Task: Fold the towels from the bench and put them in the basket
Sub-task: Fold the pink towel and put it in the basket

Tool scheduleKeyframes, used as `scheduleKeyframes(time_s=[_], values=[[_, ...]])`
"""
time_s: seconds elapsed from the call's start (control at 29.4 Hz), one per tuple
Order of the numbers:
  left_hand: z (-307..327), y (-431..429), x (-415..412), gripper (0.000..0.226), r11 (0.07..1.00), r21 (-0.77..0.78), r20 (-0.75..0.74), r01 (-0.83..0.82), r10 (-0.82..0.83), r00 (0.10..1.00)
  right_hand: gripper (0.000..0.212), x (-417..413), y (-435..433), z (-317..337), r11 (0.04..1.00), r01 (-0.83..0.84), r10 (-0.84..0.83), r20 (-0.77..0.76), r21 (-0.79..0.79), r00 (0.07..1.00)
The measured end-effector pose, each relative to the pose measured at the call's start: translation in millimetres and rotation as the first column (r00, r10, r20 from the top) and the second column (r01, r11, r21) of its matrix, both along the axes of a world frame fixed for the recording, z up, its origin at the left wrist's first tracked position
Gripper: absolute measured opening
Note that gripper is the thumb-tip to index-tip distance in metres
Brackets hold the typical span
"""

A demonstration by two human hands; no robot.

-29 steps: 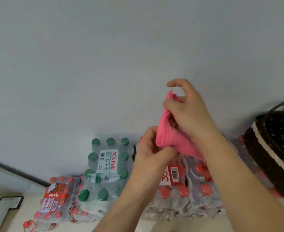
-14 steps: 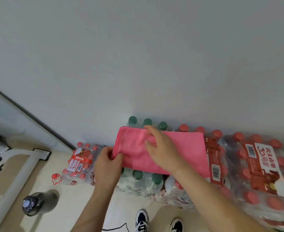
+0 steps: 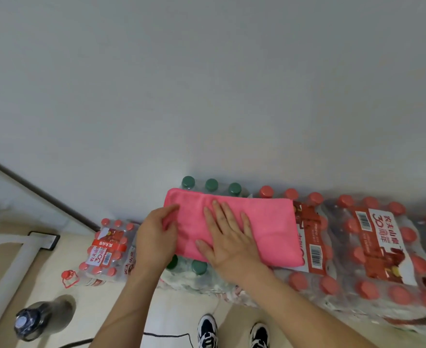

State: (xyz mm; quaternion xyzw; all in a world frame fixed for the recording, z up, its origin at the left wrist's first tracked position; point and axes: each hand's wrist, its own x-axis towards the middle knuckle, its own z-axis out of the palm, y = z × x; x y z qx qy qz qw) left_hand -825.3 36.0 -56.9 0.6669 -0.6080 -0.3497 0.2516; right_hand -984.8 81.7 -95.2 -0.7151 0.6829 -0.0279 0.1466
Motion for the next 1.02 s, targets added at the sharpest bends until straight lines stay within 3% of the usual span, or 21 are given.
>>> scheduleKeyframes(time_s=[0.1, 0.17, 0.2, 0.24, 0.27, 0.31, 0.34, 0.37, 0.41, 0.44, 0.51, 0.58, 0.65, 0.71, 0.78, 0.85, 0.92, 1.02], values=[[6.8, 4.6, -6.1, 0.039, 0.990, -0.136, 0.089, 0.039, -0.027, 0.996, 0.078, -6.8, -1.8, 15.6, 0.997, -0.027, 0.016, 0.155, 0.069, 0.988], [19.6, 5.4, -16.5, 0.045, 0.978, -0.188, 0.155, 0.091, -0.062, 0.986, 0.075, -14.2, 0.8, 33.0, 0.996, 0.050, -0.074, 0.373, 0.073, 0.925], [27.6, 6.3, -25.1, 0.049, 0.969, -0.214, 0.180, 0.125, -0.086, 0.980, 0.068, -18.0, 1.9, 45.6, 0.986, 0.137, -0.165, 0.560, 0.093, 0.812], [35.5, 8.4, -35.9, 0.052, 0.953, -0.250, 0.195, 0.171, -0.124, 0.973, 0.058, -22.7, 2.6, 59.2, 0.954, 0.245, -0.289, 0.739, 0.172, 0.608], [41.4, 11.5, -48.1, 0.053, 0.926, -0.290, 0.206, 0.242, -0.186, 0.961, 0.046, -29.2, 3.1, 71.3, 0.896, 0.323, -0.410, 0.847, 0.305, 0.338], [46.1, 15.9, -61.8, 0.053, 0.889, -0.323, 0.214, 0.325, -0.266, 0.940, 0.032, -38.4, 2.7, 78.7, 0.821, 0.344, -0.502, 0.863, 0.456, 0.054], [48.5, 20.9, -76.2, 0.052, 0.849, -0.335, 0.209, 0.409, -0.356, 0.911, 0.024, -48.7, 2.8, 83.7, 0.767, 0.322, -0.538, 0.830, 0.555, -0.148], [49.3, 26.9, -90.5, 0.051, 0.806, -0.325, 0.195, 0.494, -0.454, 0.869, 0.025, -58.2, 4.3, 88.0, 0.746, 0.306, -0.538, 0.806, 0.592, -0.246], [48.4, 33.9, -103.8, 0.051, 0.753, -0.301, 0.183, 0.584, -0.556, 0.811, 0.027, -67.7, 5.8, 87.4, 0.737, 0.322, -0.524, 0.803, 0.595, -0.283], [46.2, 41.3, -114.8, 0.051, 0.694, -0.276, 0.179, 0.665, -0.643, 0.745, 0.026, -76.4, 7.4, 85.5, 0.723, 0.360, -0.515, 0.807, 0.590, -0.289], [39.1, 53.7, -125.6, 0.049, 0.614, -0.257, 0.150, 0.746, -0.737, 0.659, 0.028, -92.4, 8.6, 74.2, 0.689, 0.466, -0.537, 0.822, 0.556, -0.187], [30.3, 59.6, -122.3, 0.047, 0.648, -0.282, 0.072, 0.708, -0.721, 0.689, 0.015, -103.3, 9.5, 64.6, 0.688, 0.543, -0.581, 0.813, 0.482, 0.015], [20.4, 59.7, -109.4, 0.046, 0.738, -0.302, 0.042, 0.603, -0.622, 0.782, 0.015, -109.0, 11.8, 53.6, 0.709, 0.596, -0.595, 0.773, 0.377, 0.219], [6.8, 57.0, -95.4, 0.049, 0.776, -0.296, 0.140, 0.557, -0.541, 0.829, 0.013, -111.4, 16.2, 46.3, 0.732, 0.641, -0.589, 0.688, 0.232, 0.424], [-3.7, 56.5, -86.5, 0.054, 0.779, -0.231, 0.268, 0.582, -0.524, 0.808, 0.016, -109.9, 19.8, 42.3, 0.758, 0.646, -0.568, 0.574, 0.087, 0.589], [-10.5, 58.9, -84.2, 0.057, 0.751, -0.186, 0.359, 0.634, -0.549, 0.755, 0.029, -107.3, 20.2, 39.2, 0.777, 0.629, -0.566, 0.448, 0.008, 0.693], [-16.6, 60.8, -84.3, 0.058, 0.711, -0.176, 0.416, 0.681, -0.574, 0.706, 0.042, -106.3, 20.9, 37.3, 0.782, 0.622, -0.575, 0.349, -0.031, 0.740], [-23.4, 60.7, -85.2, 0.054, 0.700, -0.192, 0.439, 0.688, -0.566, 0.698, 0.044, -108.5, 24.9, 37.0, 0.791, 0.604, -0.573, 0.231, -0.096, 0.786]])
